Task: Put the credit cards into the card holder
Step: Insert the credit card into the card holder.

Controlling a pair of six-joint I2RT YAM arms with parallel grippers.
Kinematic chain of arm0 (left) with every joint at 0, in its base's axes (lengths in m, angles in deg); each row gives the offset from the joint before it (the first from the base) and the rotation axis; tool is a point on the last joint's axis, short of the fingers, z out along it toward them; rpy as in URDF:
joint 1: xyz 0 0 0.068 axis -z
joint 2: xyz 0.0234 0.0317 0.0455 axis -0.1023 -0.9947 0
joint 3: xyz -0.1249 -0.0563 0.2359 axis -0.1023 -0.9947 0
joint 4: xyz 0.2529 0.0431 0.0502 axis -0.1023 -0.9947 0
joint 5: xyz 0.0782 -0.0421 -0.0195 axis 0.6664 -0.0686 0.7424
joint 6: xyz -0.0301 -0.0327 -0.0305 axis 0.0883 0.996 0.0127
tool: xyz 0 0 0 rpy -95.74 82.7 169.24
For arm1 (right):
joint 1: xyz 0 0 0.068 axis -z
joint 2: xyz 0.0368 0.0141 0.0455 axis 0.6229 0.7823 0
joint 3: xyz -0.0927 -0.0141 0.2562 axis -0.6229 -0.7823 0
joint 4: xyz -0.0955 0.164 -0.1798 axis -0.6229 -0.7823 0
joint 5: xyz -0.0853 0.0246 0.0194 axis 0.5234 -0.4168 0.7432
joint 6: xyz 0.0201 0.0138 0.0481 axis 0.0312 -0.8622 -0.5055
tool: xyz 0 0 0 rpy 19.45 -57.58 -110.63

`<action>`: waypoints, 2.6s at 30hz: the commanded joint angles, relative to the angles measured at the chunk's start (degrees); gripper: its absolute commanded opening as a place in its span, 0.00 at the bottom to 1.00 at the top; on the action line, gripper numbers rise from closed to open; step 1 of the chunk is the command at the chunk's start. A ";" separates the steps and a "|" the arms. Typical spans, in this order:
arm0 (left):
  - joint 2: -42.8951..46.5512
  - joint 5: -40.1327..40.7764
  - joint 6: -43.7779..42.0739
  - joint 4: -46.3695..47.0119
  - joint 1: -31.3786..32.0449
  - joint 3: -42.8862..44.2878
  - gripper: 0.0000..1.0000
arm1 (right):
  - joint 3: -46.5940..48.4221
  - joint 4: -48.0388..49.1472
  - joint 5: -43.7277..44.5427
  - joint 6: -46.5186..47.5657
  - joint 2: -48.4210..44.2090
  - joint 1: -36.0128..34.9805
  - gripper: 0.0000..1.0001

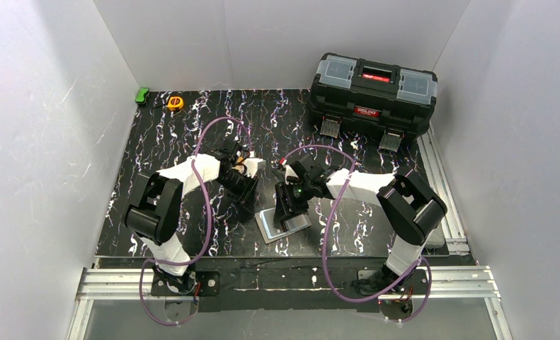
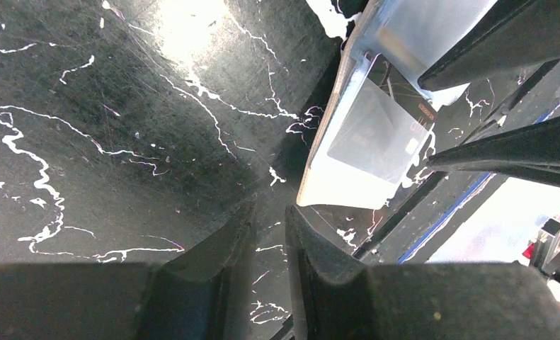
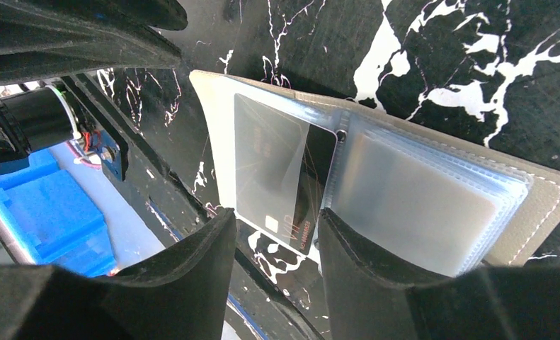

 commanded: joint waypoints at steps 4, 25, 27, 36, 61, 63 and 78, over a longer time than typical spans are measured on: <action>0.46 -4.44 -1.92 -0.78 -0.11 0.23 0.20 | 2.55 -0.76 0.84 1.63 0.69 0.18 0.54; -0.26 -3.62 -3.88 1.07 1.31 0.19 0.13 | 9.28 -4.66 1.76 4.08 1.77 -4.99 0.53; 0.47 -4.20 -4.42 -1.58 0.91 2.55 0.13 | 9.56 -7.99 5.15 4.00 -0.95 -3.27 0.56; -0.25 -8.31 -8.33 -15.98 -0.59 12.99 0.15 | 1.46 -18.18 28.55 1.93 -10.79 0.81 0.61; -5.93 -11.89 -4.63 -5.80 3.13 3.63 0.24 | -4.78 -6.20 14.31 1.31 -6.60 8.70 0.58; -6.29 -11.89 -4.58 -5.63 3.43 3.70 0.24 | -4.56 -5.15 13.24 0.96 -5.75 8.74 0.58; -6.25 -8.50 -5.78 -7.27 4.26 6.91 0.04 | -6.93 -2.66 9.91 -0.76 -6.97 8.80 0.30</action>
